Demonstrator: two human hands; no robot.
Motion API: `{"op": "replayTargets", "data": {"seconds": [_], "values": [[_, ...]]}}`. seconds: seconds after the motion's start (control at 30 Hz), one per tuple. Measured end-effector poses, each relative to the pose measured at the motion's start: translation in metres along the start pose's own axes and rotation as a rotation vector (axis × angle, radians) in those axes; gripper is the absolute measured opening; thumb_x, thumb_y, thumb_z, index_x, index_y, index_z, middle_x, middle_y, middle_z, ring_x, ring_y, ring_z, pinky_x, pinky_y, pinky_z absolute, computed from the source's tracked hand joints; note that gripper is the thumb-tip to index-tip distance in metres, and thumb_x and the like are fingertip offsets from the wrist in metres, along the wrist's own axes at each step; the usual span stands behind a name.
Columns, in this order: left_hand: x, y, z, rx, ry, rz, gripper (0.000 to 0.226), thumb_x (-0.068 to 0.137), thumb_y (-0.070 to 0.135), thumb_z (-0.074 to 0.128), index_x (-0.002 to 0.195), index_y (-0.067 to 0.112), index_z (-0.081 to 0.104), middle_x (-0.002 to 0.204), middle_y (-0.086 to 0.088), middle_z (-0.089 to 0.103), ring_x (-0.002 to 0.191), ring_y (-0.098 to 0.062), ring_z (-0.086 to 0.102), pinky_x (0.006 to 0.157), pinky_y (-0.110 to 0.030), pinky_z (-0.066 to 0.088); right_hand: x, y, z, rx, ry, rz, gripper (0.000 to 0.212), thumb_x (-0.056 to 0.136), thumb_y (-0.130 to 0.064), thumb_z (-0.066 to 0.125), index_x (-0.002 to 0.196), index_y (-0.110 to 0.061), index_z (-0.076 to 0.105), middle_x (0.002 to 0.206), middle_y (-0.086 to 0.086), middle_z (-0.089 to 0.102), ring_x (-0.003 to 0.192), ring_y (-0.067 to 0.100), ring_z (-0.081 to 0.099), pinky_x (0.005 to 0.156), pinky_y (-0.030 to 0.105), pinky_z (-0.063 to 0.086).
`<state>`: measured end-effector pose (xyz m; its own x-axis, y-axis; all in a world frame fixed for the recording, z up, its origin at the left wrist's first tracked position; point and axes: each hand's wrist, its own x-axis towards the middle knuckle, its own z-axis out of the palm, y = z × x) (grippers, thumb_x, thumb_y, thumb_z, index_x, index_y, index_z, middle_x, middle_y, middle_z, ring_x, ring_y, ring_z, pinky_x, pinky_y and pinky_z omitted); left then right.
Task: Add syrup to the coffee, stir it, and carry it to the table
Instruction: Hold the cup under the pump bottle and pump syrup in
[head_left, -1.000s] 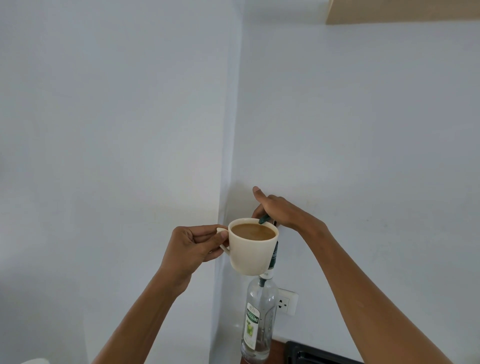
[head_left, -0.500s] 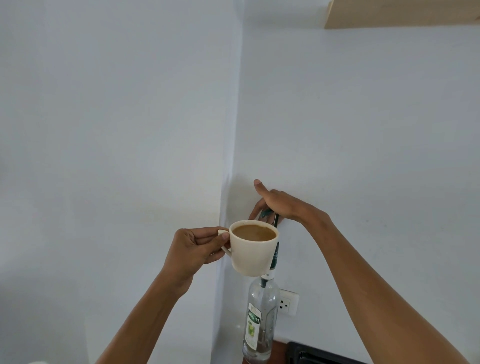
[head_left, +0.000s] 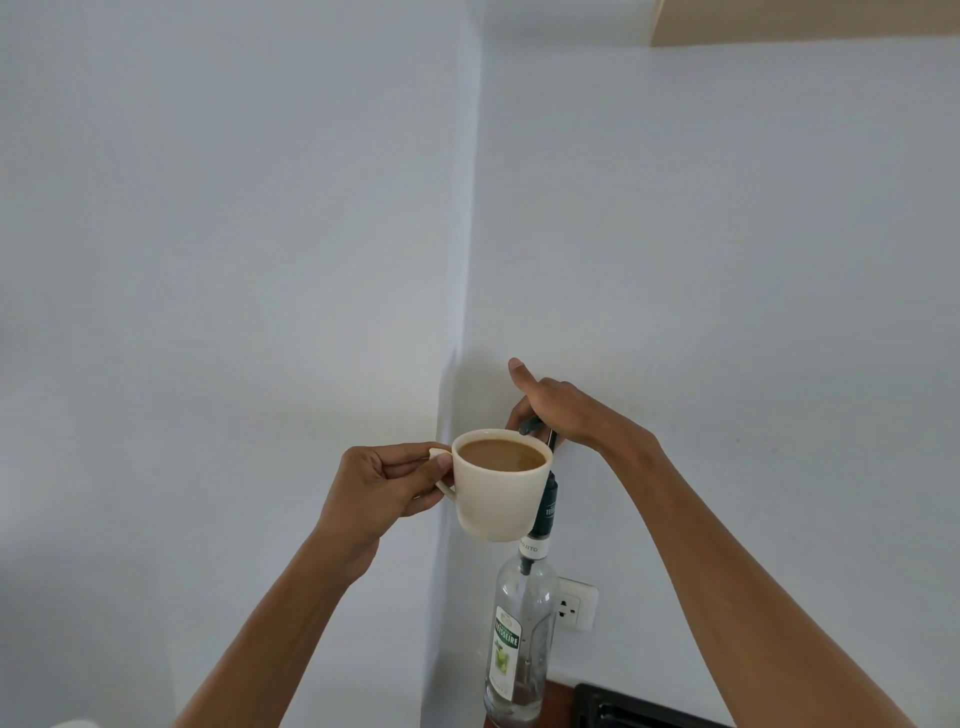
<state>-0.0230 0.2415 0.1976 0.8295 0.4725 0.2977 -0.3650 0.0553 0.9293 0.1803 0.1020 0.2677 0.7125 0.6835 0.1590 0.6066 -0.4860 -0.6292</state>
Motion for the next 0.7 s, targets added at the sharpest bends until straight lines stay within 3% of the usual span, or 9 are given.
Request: {"op": "replayTargets", "data": {"seconds": [0.3,0.7], "values": [[0.0042,0.0031,-0.0027,0.002,0.000,0.006,0.016,0.089,0.005,0.073,0.101,0.004,0.083,0.092,-0.015,0.083,0.085,-0.019,0.081,0.072,-0.019,0.062,0.0006,0.0049,0.0030,0.033,0.033,-0.012,0.095,0.092,-0.079,0.011,0.076,-0.016,0.081,0.080,0.003,0.078,0.073,0.015,0.070,0.064,0.027,0.049],[0.0090,-0.0005,-0.0038,0.002,0.006,0.005,0.016,0.089,0.005,0.073,0.102,0.003,0.082,0.092,-0.015,0.083,0.084,-0.019,0.081,0.072,-0.020,0.062,0.0001,0.0099,0.0066,0.057,0.053,-0.022,0.095,0.088,-0.082,0.011,0.080,-0.016,0.080,0.083,0.001,0.078,0.078,0.017,0.073,0.064,0.027,0.050]]}}
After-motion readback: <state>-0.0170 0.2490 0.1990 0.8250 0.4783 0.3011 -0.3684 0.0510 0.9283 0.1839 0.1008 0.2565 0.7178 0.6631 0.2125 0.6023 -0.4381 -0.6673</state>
